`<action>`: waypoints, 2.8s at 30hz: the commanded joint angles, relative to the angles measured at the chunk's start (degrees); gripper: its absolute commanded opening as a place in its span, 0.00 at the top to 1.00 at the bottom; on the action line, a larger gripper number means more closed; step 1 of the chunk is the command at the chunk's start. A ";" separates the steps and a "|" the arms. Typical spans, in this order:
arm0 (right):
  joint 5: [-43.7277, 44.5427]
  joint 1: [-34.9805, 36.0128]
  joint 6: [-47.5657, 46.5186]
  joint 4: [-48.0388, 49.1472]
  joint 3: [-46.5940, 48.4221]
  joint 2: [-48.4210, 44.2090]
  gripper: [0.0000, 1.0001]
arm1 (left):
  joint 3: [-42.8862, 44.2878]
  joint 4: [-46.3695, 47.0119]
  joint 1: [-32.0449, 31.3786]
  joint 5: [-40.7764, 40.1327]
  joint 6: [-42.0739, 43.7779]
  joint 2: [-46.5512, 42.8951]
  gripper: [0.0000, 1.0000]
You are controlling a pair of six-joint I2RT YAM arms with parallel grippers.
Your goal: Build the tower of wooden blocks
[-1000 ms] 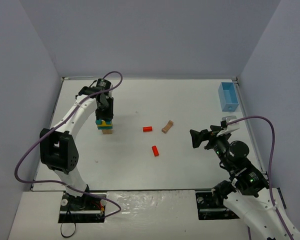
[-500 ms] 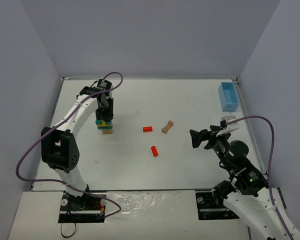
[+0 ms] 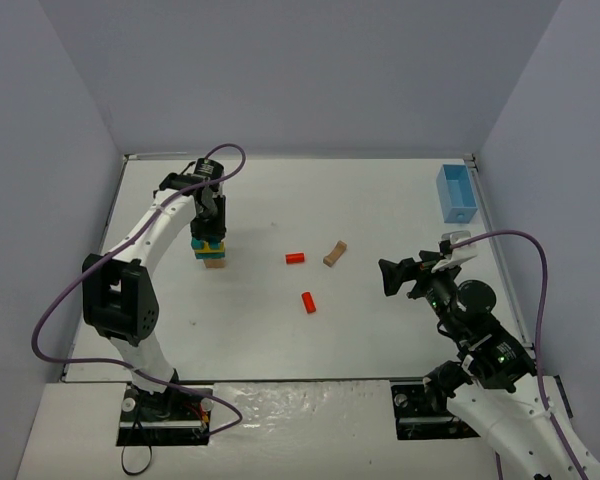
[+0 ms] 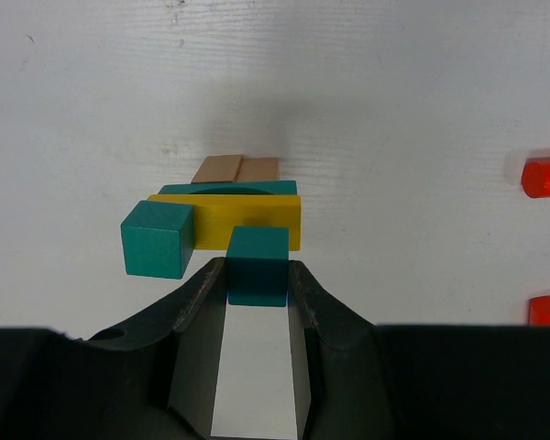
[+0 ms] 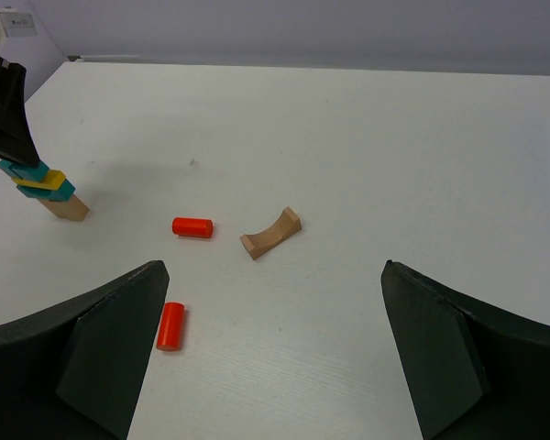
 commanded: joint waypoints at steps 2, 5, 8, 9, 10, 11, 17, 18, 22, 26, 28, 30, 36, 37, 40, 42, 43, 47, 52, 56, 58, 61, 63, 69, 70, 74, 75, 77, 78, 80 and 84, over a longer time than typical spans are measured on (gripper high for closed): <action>-0.32 0.07 0.09 4.80 0.24 1.24 0.00 | 2.67 0.67 -0.76 -1.22 -1.08 -1.29 1.00; -0.29 0.04 0.09 4.79 0.24 1.21 0.00 | 2.29 1.18 -1.11 -1.24 -1.40 -1.25 1.00; -0.35 0.04 0.09 4.74 0.24 1.15 0.00 | 2.28 1.37 -1.31 -1.22 -1.64 -1.17 1.00; -0.29 0.04 0.09 4.80 0.24 1.15 0.00 | 2.28 1.49 -1.43 -1.34 -1.64 -1.17 1.00; -0.34 0.04 0.09 4.80 0.24 1.09 0.00 | 2.28 1.50 -1.44 -1.34 -1.69 -1.28 1.00; -0.34 0.04 0.05 4.80 0.24 1.06 0.00 | 2.32 1.50 -1.44 -1.38 -1.73 -1.35 1.00; -0.30 0.04 0.08 4.80 0.24 1.06 0.00 | 2.62 1.50 -1.44 -1.97 -1.72 -1.02 1.00; -0.29 0.04 0.09 4.80 0.24 1.06 0.00 | 2.53 1.60 -1.44 -2.03 -1.76 -0.97 1.00; -0.20 0.04 0.09 4.80 0.15 1.06 0.00 | 2.11 2.11 -1.52 -2.31 -2.08 -0.91 1.00; -0.20 0.04 0.09 4.73 0.23 1.15 0.00 | 1.83 2.48 -1.52 -2.51 -2.17 -1.01 1.00; -0.20 0.04 0.09 4.80 0.21 1.15 0.00 | 1.70 2.61 -1.52 -2.66 -2.17 -1.03 1.00; -0.27 0.04 0.09 4.80 0.17 1.21 0.00 | 1.60 2.64 -1.52 -2.66 -2.10 -0.87 1.00; -0.29 0.04 0.09 4.80 0.23 1.24 0.00 | 1.32 2.82 -1.52 -2.31 -2.08 -0.91 1.00; -0.21 0.04 0.09 4.80 0.16 1.24 0.00 | 1.32 2.82 -1.52 -2.31 -2.00 -0.91 1.00; -0.21 0.04 0.10 4.80 0.15 1.22 0.00 | 0.97 2.82 -1.52 -2.40 -2.08 -0.99 1.00; -0.29 0.04 0.17 4.80 0.15 1.21 0.00 | 0.96 2.82 -1.52 -2.40 -2.08 -0.91 1.00; -0.35 0.04 0.17 4.80 0.21 1.29 0.00 | 0.96 2.82 -1.52 -2.40 -2.08 -0.91 1.00; -0.29 0.04 0.10 4.80 0.15 1.06 0.00 | 0.78 2.82 -1.52 -2.15 -2.16 -0.56 1.00; -0.25 0.08 0.12 4.77 0.10 1.15 0.00 | 0.47 2.82 -1.52 -2.40 -2.03 -0.52 1.00; -0.29 0.04 0.10 4.80 0.15 1.16 0.00 | 0.26 2.83 -1.52 -2.49 -2.08 -0.57 1.00; -0.20 0.04 0.09 4.80 0.15 1.15 0.00 | 0.17 2.89 -1.52 -2.40 -2.08 -0.48 1.00; -0.27 0.04 0.09 4.80 0.14 1.06 0.00 | 0.17 3.07 -1.52 -2.31 -2.08 -0.47 1.00; -0.29 0.04 0.09 4.80 0.15 1.06 0.00 | 0.17 3.08 -1.52 -2.32 -1.99 -0.47 1.00; -0.34 0.10 0.09 4.80 0.06 1.24 0.00 | -0.47 3.38 -1.56 -2.31 -2.03 -0.30 1.00; -0.29 0.05 0.09 4.80 0.06 1.24 0.00 | -0.53 3.43 -1.61 -2.31 -2.08 -0.30 1.00; -0.38 0.04 0.09 4.74 0.06 1.17 0.00 | -0.53 3.61 -1.70 -2.49 -1.99 -0.31 1.00; -0.34 0.04 0.12 4.75 0.10 1.18 0.00 | -0.53 3.71 -1.73 -2.49 -2.03 -0.30 1.00; -0.34 0.04 0.12 4.80 0.15 1.23 0.00 | -0.53 3.87 -1.79 -2.54 -2.03 -0.30 1.00; -0.38 0.04 0.09 4.80 0.15 1.24 0.00 | -0.53 3.84 -1.79 -2.61 -1.99 -0.30 1.00; -0.35 0.04 0.09 4.74 0.06 1.24 0.00 | -0.64 3.78 -1.79 -2.83 -1.90 -0.32 1.00; -0.53 0.04 0.11 4.80 0.09 1.38 0.00 | -0.79 3.87 -1.85 -3.01 -1.96 -0.30 1.00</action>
